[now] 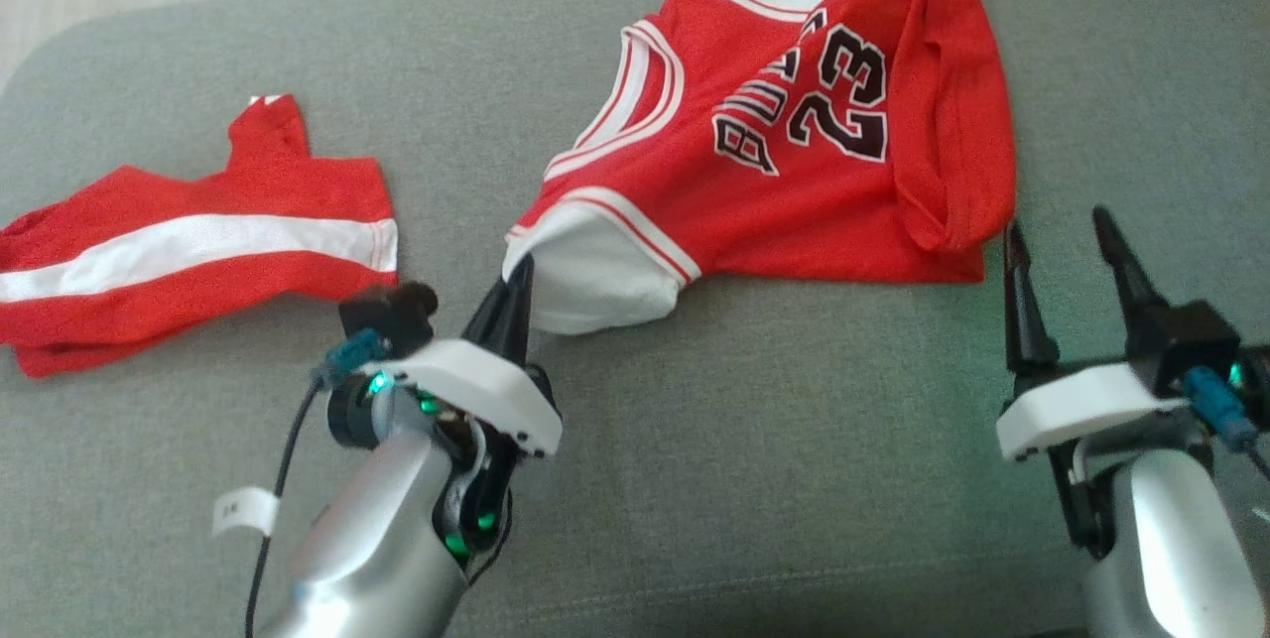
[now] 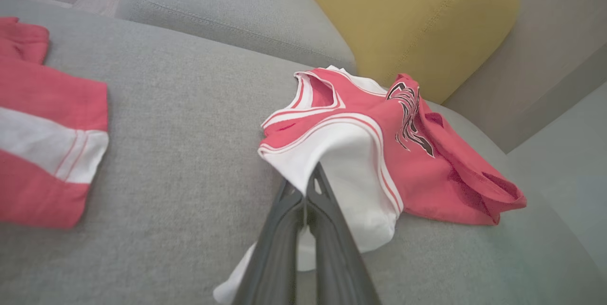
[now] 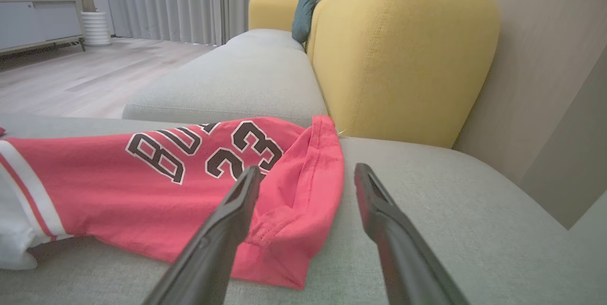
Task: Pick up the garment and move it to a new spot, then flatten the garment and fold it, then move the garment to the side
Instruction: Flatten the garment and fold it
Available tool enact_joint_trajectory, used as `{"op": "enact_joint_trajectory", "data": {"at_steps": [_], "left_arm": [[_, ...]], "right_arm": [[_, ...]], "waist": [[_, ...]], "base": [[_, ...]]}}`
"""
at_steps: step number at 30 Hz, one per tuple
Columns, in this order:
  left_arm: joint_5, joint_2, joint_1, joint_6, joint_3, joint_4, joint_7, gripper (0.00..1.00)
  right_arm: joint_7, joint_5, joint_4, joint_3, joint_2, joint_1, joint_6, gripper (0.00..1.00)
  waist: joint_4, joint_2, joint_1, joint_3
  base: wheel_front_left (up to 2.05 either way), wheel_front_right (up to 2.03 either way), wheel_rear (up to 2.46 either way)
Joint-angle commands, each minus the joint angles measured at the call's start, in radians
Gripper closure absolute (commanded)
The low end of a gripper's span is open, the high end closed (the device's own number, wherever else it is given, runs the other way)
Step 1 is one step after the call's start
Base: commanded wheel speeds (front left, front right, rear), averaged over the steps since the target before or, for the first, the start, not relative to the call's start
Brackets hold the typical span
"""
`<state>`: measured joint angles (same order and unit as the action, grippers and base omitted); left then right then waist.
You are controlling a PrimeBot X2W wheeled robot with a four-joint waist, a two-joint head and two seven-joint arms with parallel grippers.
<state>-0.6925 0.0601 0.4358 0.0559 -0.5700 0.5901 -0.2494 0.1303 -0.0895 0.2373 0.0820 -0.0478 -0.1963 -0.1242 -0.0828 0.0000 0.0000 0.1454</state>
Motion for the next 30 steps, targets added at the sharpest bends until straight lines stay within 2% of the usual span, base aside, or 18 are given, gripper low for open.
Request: {"op": "enact_joint_trajectory", "data": {"at_steps": [1,4,5,6,15,24,30], "left_arm": [[0.013,0.012,0.017,-0.008,0.037,-0.031,-0.012,1.00],[0.026,0.006,-0.005,-0.015,0.042,-0.024,-0.012,1.00],[0.030,0.004,-0.009,-0.016,0.043,-0.022,-0.012,0.68],[0.036,0.002,-0.011,-0.015,0.046,-0.022,-0.012,0.00],[0.077,-0.006,-0.045,-0.023,0.084,-0.064,-0.012,0.00],[0.084,-0.009,-0.065,-0.033,0.087,-0.091,-0.012,0.00],[0.072,-0.010,-0.054,-0.030,0.072,-0.100,-0.012,0.00]], "right_arm": [[0.000,-0.007,-0.022,-0.025,-0.002,-0.006,-0.007,0.00],[0.005,-0.009,-0.005,-0.028,-0.002,0.001,-0.007,0.00],[0.007,-0.010,-0.001,-0.029,-0.002,0.002,-0.007,0.00],[0.009,-0.011,0.004,-0.030,-0.002,0.003,-0.007,0.00],[0.009,-0.084,0.034,-0.040,-0.002,0.014,-0.007,0.00],[-0.022,-0.297,0.122,0.007,-0.015,-0.026,-0.007,0.00],[0.002,-0.357,0.187,0.050,-0.017,-0.072,-0.007,0.00]], "waist": [[0.008,0.0000,0.0000,-0.007],[0.011,0.0000,0.0000,-0.013],[0.012,0.0000,0.0000,-0.014],[0.013,0.0000,0.0000,-0.016],[0.032,0.0000,0.0000,-0.022],[0.075,0.0000,0.0000,0.016],[0.095,0.0000,0.0000,0.038]], "base": [[0.00,0.00,0.00],[0.00,0.00,0.00],[0.00,0.00,0.00],[0.00,0.00,0.00],[0.00,0.00,0.00],[0.00,0.00,0.00],[0.00,0.00,0.00]]}}
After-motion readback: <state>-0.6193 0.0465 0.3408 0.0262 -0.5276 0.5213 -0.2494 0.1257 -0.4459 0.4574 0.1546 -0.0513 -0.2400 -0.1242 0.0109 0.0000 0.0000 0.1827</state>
